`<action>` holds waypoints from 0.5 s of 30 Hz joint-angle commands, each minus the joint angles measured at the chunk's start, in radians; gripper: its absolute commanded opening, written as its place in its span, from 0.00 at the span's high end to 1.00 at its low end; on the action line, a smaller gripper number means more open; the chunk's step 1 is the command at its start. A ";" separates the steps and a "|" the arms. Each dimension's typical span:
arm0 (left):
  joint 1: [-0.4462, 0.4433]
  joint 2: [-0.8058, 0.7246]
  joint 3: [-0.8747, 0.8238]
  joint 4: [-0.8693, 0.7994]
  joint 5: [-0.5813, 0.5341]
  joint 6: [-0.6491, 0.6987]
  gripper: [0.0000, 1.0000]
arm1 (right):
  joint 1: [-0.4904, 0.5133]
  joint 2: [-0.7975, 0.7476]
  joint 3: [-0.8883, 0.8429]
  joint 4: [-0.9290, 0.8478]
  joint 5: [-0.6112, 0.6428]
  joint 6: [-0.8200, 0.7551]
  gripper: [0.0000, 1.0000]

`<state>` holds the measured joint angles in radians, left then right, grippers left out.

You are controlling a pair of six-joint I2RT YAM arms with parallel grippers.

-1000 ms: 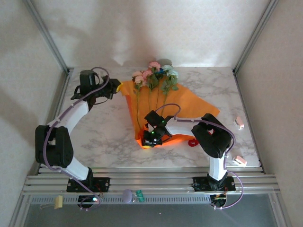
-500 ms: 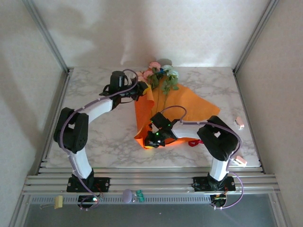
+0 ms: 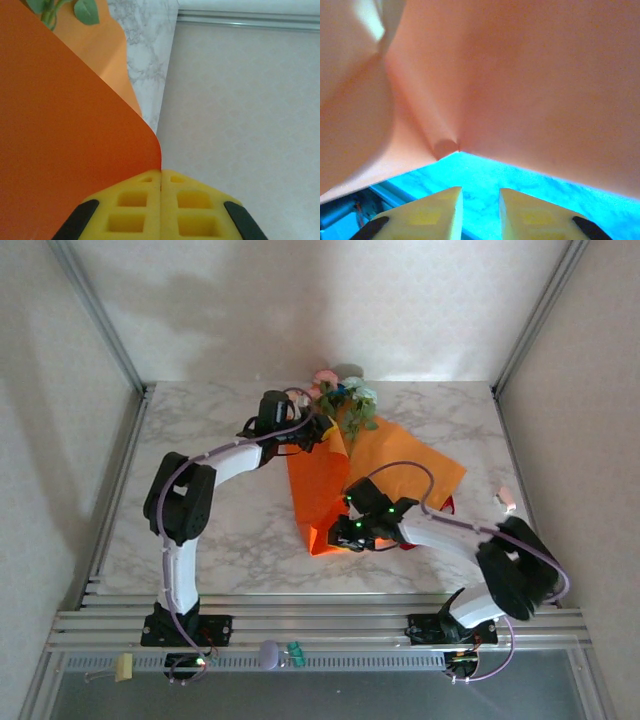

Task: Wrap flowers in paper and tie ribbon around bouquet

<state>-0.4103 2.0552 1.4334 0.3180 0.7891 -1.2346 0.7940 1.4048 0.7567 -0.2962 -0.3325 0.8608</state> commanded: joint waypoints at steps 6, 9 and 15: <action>-0.011 0.025 0.065 0.001 0.004 0.006 1.00 | 0.059 -0.183 0.011 0.022 0.121 -0.027 0.41; -0.016 0.036 0.073 0.005 0.006 0.002 1.00 | 0.083 -0.104 0.072 0.005 0.131 -0.031 0.32; -0.021 0.043 0.073 0.009 0.009 0.001 1.00 | 0.113 0.016 0.185 -0.062 0.207 -0.052 0.35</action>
<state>-0.4232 2.0827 1.4796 0.3134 0.7891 -1.2350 0.8955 1.4010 0.8875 -0.3080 -0.1905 0.8303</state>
